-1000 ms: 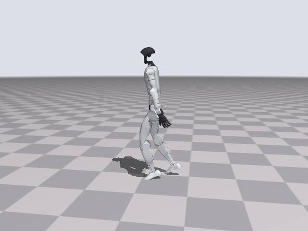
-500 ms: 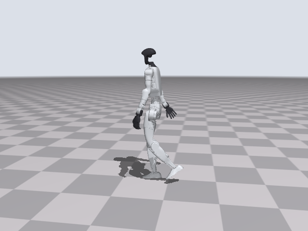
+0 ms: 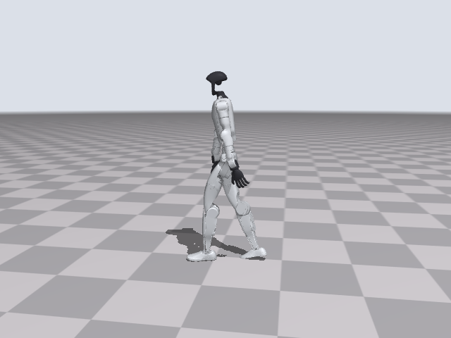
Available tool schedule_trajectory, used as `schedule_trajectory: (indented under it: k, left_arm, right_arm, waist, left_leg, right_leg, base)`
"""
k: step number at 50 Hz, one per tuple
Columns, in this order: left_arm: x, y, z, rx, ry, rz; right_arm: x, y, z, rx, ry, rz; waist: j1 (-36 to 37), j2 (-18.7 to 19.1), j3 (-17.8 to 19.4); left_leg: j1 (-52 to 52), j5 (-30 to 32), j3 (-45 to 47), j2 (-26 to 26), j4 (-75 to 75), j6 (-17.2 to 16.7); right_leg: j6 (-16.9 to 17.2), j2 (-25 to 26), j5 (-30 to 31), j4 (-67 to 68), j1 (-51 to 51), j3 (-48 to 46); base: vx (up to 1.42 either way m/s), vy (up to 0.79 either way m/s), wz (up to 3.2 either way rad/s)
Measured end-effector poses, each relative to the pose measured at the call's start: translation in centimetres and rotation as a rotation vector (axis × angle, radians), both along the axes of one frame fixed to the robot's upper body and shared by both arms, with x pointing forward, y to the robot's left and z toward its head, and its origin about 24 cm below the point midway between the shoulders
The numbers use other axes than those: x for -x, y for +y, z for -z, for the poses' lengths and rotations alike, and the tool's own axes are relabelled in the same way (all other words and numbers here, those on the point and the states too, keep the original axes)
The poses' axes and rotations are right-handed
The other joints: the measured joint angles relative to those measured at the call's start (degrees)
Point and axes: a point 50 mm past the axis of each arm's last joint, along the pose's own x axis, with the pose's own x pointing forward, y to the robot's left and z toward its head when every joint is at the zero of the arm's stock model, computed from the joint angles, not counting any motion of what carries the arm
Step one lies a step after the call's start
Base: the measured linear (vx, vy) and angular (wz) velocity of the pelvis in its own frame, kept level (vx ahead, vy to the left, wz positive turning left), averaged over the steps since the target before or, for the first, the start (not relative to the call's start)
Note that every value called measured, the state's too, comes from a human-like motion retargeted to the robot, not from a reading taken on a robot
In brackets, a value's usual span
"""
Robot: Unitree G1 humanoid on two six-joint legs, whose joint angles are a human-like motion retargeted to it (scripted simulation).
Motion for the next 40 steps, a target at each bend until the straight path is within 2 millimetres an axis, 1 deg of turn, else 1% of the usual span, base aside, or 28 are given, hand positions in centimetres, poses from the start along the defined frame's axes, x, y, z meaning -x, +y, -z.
schedule_trajectory:
  k: [2,3,4,5,7,8,10,12,13,15,17,18,19,20,22,25,27,28,30,32,33,35,36,38,39,40]
  left_arm:
    - [0.1,-0.3,0.0,0.023,0.011,-0.007]
    - [0.1,-0.5,0.0,0.032,0.014,-0.016]
    - [0.1,-0.6,0.1,0.039,0.013,-0.025]
    - [0.0,-0.8,0.1,0.045,0.01,-0.034]
    - [-0.2,-1.2,0.2,0.051,-0.001,-0.05]
    - [0.1,-1.4,0.2,0.052,0.0,-0.056]
    - [0.9,-1.6,0.2,0.052,0.007,-0.072]
    - [1.2,-1.7,0.3,0.046,-0.005,-0.097]
    - [1.1,-1.6,0.3,0.047,-0.014,-0.1]
    - [0.8,-1.5,0.3,0.061,-0.027,-0.078]
    - [-0.5,-1.0,0.3,0.059,-0.056,-0.032]
    - [-1.3,-0.6,0.3,0.046,-0.074,-0.009]
    - [-2.2,-0.1,0.3,0.025,-0.093,0.017]
    - [-3.2,0.3,0.2,0.0,-0.112,0.044]
    - [-5.2,1.3,-0.1,-0.047,-0.157,0.111]
    - [-8.5,2.2,-0.6,-0.088,-0.255,0.203]
    - [-10.9,2.6,-1.1,-0.1,-0.341,0.241]
    - [-12.1,2.9,-1.5,-0.109,-0.389,0.254]
    - [-14.4,3.4,-2.3,-0.129,-0.483,0.269]
    - [-16.3,3.6,-3.0,-0.144,-0.559,0.273]
    - [-16.9,3.6,-3.2,-0.147,-0.583,0.273]
    - [-17.7,3.3,-3.5,-0.144,-0.617,0.266]
    - [-17.7,3.2,-3.5,-0.138,-0.62,0.261]
    - [-17.1,2.9,-3.2,-0.123,-0.605,0.249]
    - [-16.4,2.8,-2.9,-0.115,-0.586,0.242]
    - [-15.6,2.7,-2.6,-0.107,-0.563,0.236]
  right_arm:
    - [-0.2,0.1,0.0,-0.007,-0.012,0.003]
    - [-0.1,0.1,0.0,-0.008,-0.007,0.001]
    - [0.2,0.1,0.1,-0.004,0.007,-0.002]
    - [0.5,-0.1,0.1,0.001,0.024,-0.006]
    - [1.7,-0.5,0.2,0.02,0.09,-0.03]
    - [2.6,-0.8,0.3,0.033,0.136,-0.044]
    - [4.7,-1.1,0.4,0.07,0.236,-0.085]
    - [6.1,-1.5,0.4,0.095,0.306,-0.184]
    - [6.5,-1.9,0.4,0.103,0.329,-0.239]
    - [6.9,-2.9,0.4,0.122,0.339,-0.32]
    - [6.4,-3.6,0.4,0.158,0.283,-0.348]
    - [6.1,-3.7,0.4,0.177,0.244,-0.347]
    - [6.0,-3.6,0.5,0.185,0.21,-0.325]
    - [5.9,-3.4,0.5,0.188,0.179,-0.293]
    - [6.8,-2.6,0.8,0.109,0.186,-0.171]
    - [8.4,-1.1,1.1,-0.053,0.244,0.029]
    - [9.0,-0.3,1.2,-0.112,0.266,0.093]
    - [9.0,0.1,1.2,-0.128,0.27,0.11]
    - [9.0,0.7,1.3,-0.129,0.265,0.122]
    - [8.9,1.2,1.4,-0.112,0.259,0.107]
    - [9.1,1.2,1.4,-0.105,0.264,0.093]
    - [9.2,1.3,1.4,-0.095,0.282,0.051]
    - [9.2,1.2,1.3,-0.094,0.294,0.026]
    - [9.2,1.2,1.3,-0.089,0.316,-0.021]
    - [9.2,1.2,1.3,-0.086,0.321,-0.037]
    - [9.2,1.2,1.3,-0.082,0.323,-0.049]
  waist:
    - [1.35,1.2,0.21]
    - [2.06,1.48,0.16]
    - [2.72,1.49,0.05]
    - [3.35,1.36,-0.1]
    - [4.51,0.56,-0.96]
    - [5.19,0.3,-1.7]
    - [5.87,-0.62,-4.27]
    - [4.71,0.07,-4.81]
    - [3.58,1.4,-4.75]
    - [2.01,3.92,-4.66]
    - [1.22,6.12,-4.12]
    - [0.42,6.95,-3.53]
    - [-0.8,7.15,-2.93]
    - [-2.23,7.03,-2.31]
    - [-4.95,6.44,-1.79]
    - [-8.6,4.81,-1.59]
    - [-10.64,3.0,-1.1]
    - [-11.45,1.93,-0.66]
    - [-11.76,0.43,0.22]
    - [-11.75,-0.19,0.82]
    - [-11.79,-0.3,0.79]
    - [-10.89,-0.84,0.76]
    - [-10.48,-0.92,0.76]
    - [-10.08,-1.18,0.39]
    - [-10.44,-1.14,0.05]
    - [-11.03,-1.0,-0.32]
  left_leg:
    - [-1.43,1.14,0.18,0.18,-3.81,-4.4]
    - [-1.83,1.38,1.63,0.16,-4.58,-5.24]
    - [-2.06,2.15,3.16,-0.03,-4.47,-3.94]
    - [-2.21,3.19,4.73,-0.3,-3.9,-1.58]
    - [-2.09,5.86,7.69,-0.69,-1.64,6.17]
    - [-1.84,5.73,7.44,-0.72,-1.25,9.1]
    - [-3.81,2.54,0.99,-2.15,2.99,13.87]
    - [-2.58,-0.7,-0.73,-0.89,5.6,15.95]
    - [-0.65,-2.0,-0.71,0.67,5.85,16.52]
    - [3.51,-4.11,3.27,4.59,4.93,17.37]
    - [5.53,-5.92,1.42,5.63,5.27,17.73]
    - [6.56,-6.58,0.21,5.87,5.26,17.76]
    - [7.81,-6.96,0.46,5.78,4.64,17.98]
    - [9.16,-7.2,1.44,5.52,3.7,18.29]
    - [11.74,-7.2,2.15,3.78,1.25,19.32]
    - [15.63,-7.27,1.58,0.33,-2.16,20.52]
    - [18.86,-7.89,1.39,-1.95,-3.83,20.76]
    - [20.61,-8.33,0.75,-3.15,-4.52,20.76]
    - [24.13,-9.28,0.82,-4.47,-5.84,20.76]
    - [27.58,-10.23,0.86,-4.73,-6.95,20.76]
    - [29.11,-10.87,0.62,-4.7,-7.21,20.76]
    - [32.1,-12.28,1.37,-4.86,-7.58,20.76]
    - [33.53,-12.95,2.23,-4.61,-7.49,20.76]
    - [36.06,-14.06,3.89,-4.09,-6.9,20.76]
    - [37.03,-14.22,4.36,-3.61,-6.17,20.76]
    - [37.89,-14.21,4.65,-3.03,-5.27,20.76]
  right_leg:
    - [1.1,1.22,-0.25,-0.59,2.15,0.07]
    - [1.72,1.51,-0.23,-0.51,2.94,0.66]
    - [2.44,1.46,0.14,-0.24,3.45,1.09]
    - [3.2,1.24,0.7,0.12,3.81,1.44]
    - [5.54,-0.15,3.39,1.23,4.33,0.51]
    - [7.0,-0.79,5.39,2.1,4.68,0.15]
    - [9.48,-3.1,11.35,4.86,4.11,-2.38]
    - [8.39,-4.21,20.26,11.25,2.53,-4.22]
    - [7.76,-3.83,24.36,15.83,1.2,-4.32]
    - [6.73,-3.85,30.52,26.97,-2.43,-6.65]
    - [3.34,-7.89,28.75,38.54,-7.22,-11.15]
    - [1.36,-9.59,24.91,43.58,-10.13,-12.05]
    - [0.16,-11.26,21.68,47.32,-13.34,-12.61]
    - [-0.64,-12.91,18.74,50.4,-16.69,-13.0]
    - [-0.52,-13.25,14.6,49.82,-22.56,-12.58]
    - [-0.99,-11.64,8.89,40.58,-29.96,-10.19]
    - [-3.11,-10.1,8.63,29.48,-32.79,-7.29]
    - [-4.14,-9.21,8.8,23.66,-33.66,-4.68]
    - [-7.81,-8.14,5.66,14.39,-34.62,-2.96]
    - [-10.13,-6.15,3.8,9.01,-35.91,0.42]
    - [-10.18,-5.38,3.63,7.24,-36.19,0.95]
    - [-10.04,-4.91,4.39,6.86,-35.87,-0.84]
    - [-12.08,-4.6,6.08,8.14,-35.29,-1.23]
    - [-16.08,-4.94,9.42,10.03,-33.6,-5.69]
    - [-16.61,-4.4,8.85,11.1,-33.27,-3.79]
    - [-16.41,-3.38,7.16,12.32,-33.26,0.62]
  base:
    - [0.42,-0.03,-0.31]
    - [0.63,-0.02,-0.29]
    - [0.76,0.0,-0.24]
    - [0.72,0.0,-0.2]
    - [0.63,-0.02,-0.29]
    - [0.76,-0.02,-0.48]
    - [1.08,0.02,-0.62]
    - [0.96,0.01,-0.53]
    - [0.88,0.02,-0.21]
    - [0.76,0.07,-0.16]
    - [0.61,0.1,-0.49]
    - [0.37,0.05,-0.37]
    - [0.29,0.01,-0.09]
    - [0.47,0.0,0.31]
    - [0.54,0.0,0.67]
    - [0.48,-0.04,0.79]
    - [0.59,-0.13,0.65]
    - [0.47,-0.15,0.46]
    - [0.42,-0.14,0.19]
    - [0.69,-0.17,0.21]
    - [0.72,-0.19,0.2]
    - [0.79,-0.24,-0.05]
    - [0.83,-0.25,-0.25]
    - [0.71,-0.2,-0.16]
    - [0.76,-0.2,0.18]
    - [0.81,-0.19,0.34]
